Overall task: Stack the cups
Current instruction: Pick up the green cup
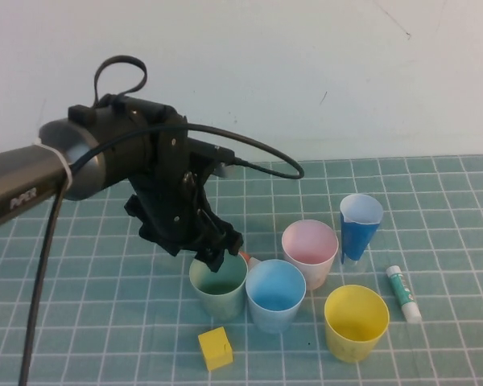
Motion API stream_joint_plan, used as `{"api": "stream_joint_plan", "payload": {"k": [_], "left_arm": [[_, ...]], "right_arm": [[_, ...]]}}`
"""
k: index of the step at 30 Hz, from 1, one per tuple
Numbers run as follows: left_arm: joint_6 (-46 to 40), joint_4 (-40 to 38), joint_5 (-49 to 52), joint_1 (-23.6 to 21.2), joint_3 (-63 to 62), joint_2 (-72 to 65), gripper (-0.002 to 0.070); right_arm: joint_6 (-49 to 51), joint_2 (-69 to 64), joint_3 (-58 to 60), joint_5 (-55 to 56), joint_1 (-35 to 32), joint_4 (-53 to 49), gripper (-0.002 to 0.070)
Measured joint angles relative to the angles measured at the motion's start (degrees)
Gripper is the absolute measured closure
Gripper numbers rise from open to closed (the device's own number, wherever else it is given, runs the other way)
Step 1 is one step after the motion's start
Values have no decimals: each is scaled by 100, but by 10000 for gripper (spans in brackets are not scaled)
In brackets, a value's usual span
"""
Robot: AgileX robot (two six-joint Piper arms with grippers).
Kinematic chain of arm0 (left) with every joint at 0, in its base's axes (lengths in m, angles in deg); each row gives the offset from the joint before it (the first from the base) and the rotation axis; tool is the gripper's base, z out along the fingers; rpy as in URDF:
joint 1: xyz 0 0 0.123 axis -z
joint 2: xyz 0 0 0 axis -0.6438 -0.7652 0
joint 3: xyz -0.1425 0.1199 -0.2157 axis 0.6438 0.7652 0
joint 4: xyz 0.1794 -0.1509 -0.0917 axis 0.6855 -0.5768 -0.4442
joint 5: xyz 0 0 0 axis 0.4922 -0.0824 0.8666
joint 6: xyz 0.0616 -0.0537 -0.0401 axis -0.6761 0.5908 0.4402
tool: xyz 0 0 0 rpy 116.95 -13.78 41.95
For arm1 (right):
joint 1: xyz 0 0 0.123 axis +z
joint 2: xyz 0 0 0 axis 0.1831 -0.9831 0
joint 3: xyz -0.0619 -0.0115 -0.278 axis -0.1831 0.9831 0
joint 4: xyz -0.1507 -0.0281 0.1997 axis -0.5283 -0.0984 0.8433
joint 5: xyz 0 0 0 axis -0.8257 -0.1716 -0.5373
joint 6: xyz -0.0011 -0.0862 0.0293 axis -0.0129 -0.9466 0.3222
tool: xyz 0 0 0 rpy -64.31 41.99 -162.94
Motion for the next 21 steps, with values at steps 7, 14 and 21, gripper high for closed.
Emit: {"api": "stream_joint_plan", "payload": {"k": [7,14,21], "left_arm": [[124,0,-251,-189,-63,-777,177],[-54,-200,-583,-237,-63,-1102,477],[-227,-217,-720,-237,-69,-951,661]], "right_arm": [[-9,0,0,0,0,0,679],[-9,0,0,0,0,0,679],[-22,0,0,0,0,-4,679]]}}
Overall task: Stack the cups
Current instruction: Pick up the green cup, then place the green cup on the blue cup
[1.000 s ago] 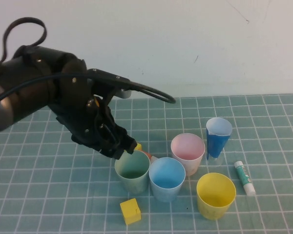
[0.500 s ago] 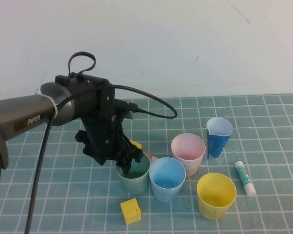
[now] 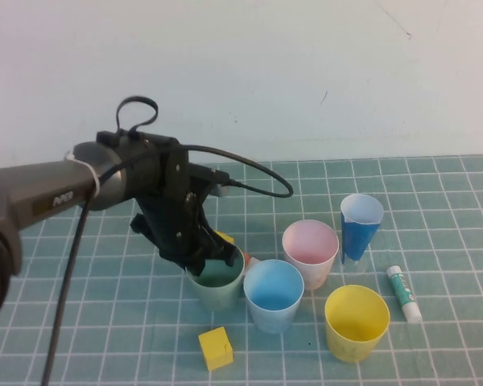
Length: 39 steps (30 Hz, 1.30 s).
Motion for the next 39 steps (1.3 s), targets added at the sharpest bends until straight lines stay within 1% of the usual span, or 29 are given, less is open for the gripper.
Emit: {"api": "stream_joint_plan", "payload": {"k": [5,10,13,16,21,25,35,39], "left_arm": [[-23,124,241,0,-8,759,667],[-74,137,760,22,-66,1734,667],[-165,137,1121,201,-66,2190,667],[-267,137,1381,499,-66,2367,667],[-296,137,1304,1027,-66,2302,667],[-305,66,1001,1266,-66,2054,667],[-104,219,748,1280,-66,1286,667],[97,414,593,1280,-66,1080,667]], "right_arm": [[-27,0,0,0,0,-9,679],[-27,0,0,0,0,-9,679],[-27,0,0,0,0,-9,679],[-27,0,0,0,0,-9,679],[-75,0,0,0,0,-9,679],[-100,0,0,0,0,-9,679],[-121,0,0,0,0,-9,679],[-136,0,0,0,0,-9,679]]}}
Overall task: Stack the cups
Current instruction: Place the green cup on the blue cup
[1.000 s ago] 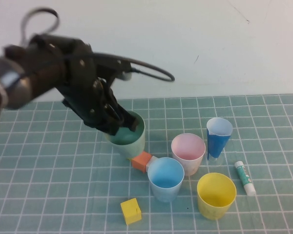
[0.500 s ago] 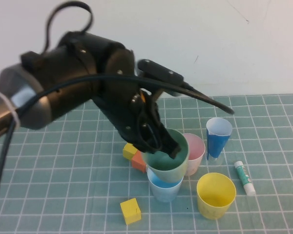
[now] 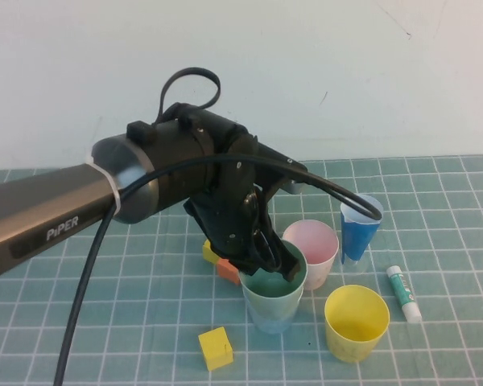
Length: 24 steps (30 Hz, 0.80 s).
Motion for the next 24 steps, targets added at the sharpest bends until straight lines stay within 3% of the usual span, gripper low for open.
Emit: {"api": "stream_joint_plan", "payload": {"k": [21,24], "left_arm": [[384,411,-434,12,-36,-187,666],[398,411,-472,12,-36,-277,629]], "right_arm": [[-39,0,0,-10,0,0,679],[-39,0,0,-10,0,0,679]]}}
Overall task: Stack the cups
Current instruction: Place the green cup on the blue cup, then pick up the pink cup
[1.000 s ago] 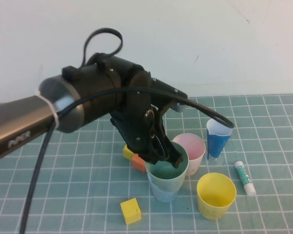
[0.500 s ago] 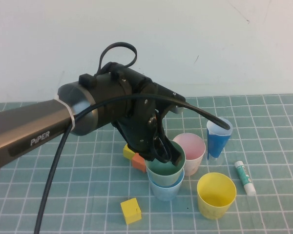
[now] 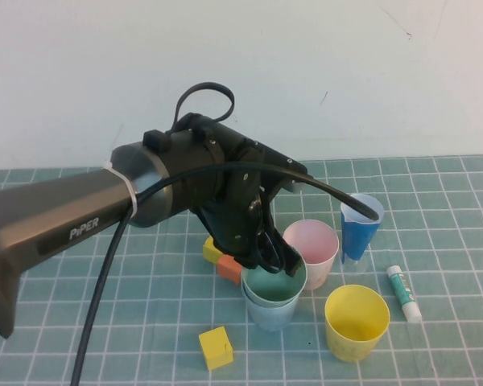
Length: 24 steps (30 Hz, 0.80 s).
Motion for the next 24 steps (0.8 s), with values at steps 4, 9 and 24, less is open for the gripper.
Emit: {"api": "stream_joint_plan", "payload": {"k": [4,9,24], "left_arm": [[61,-20,-37,0,0,-78,498],[160,129,177,0,-148,-102,324],[435,701,-14,0,444,1666,670]], "right_arm": [[0,0,0,0,0,0,679],[0,0,0,-24,0,79,679],[-884,-2415,-3053,-2321,0,-1718,679]]}}
